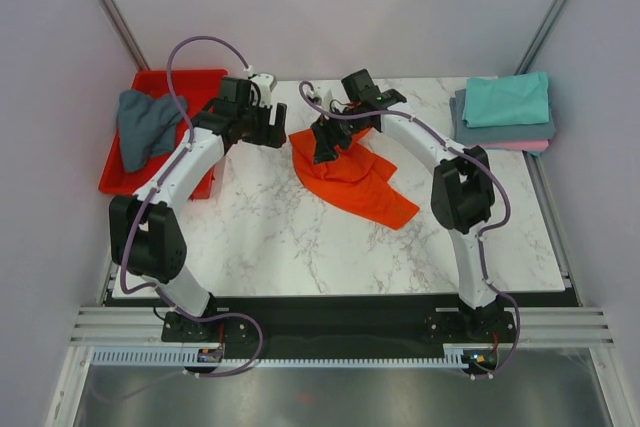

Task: Fold and stack the t-shirts
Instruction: Flatten the tshirt out

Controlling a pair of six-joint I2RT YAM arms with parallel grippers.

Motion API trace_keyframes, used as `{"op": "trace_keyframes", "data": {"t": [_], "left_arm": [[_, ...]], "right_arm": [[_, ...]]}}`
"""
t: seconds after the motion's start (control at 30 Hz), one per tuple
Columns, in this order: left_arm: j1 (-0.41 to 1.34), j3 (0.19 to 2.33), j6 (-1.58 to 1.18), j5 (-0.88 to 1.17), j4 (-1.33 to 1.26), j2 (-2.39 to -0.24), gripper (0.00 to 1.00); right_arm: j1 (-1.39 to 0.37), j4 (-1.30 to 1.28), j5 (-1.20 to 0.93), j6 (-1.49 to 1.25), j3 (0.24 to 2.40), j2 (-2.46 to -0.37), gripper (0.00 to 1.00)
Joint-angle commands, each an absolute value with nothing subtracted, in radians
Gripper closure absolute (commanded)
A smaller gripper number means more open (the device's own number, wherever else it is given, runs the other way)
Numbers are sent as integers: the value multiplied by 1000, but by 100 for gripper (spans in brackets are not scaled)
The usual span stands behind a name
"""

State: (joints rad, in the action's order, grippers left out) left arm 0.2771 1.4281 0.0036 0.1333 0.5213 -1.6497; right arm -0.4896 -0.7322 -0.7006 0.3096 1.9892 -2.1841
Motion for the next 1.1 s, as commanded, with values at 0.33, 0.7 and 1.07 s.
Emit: {"op": "trace_keyframes", "data": {"t": [0.33,0.7,1.07], "left_arm": [[279,1468,-29,137,485,-1638,15],[279,1450,-17,132,482,-1641,15],[278,1482,-2,-43,459,-1660,16]], "right_arm": [[-488,-762,-666,322,2022,-2293,29],[-489,-721,-660,284,2126,-2333,94],[-402,-606,-525,221,2422,-2143,100]]}}
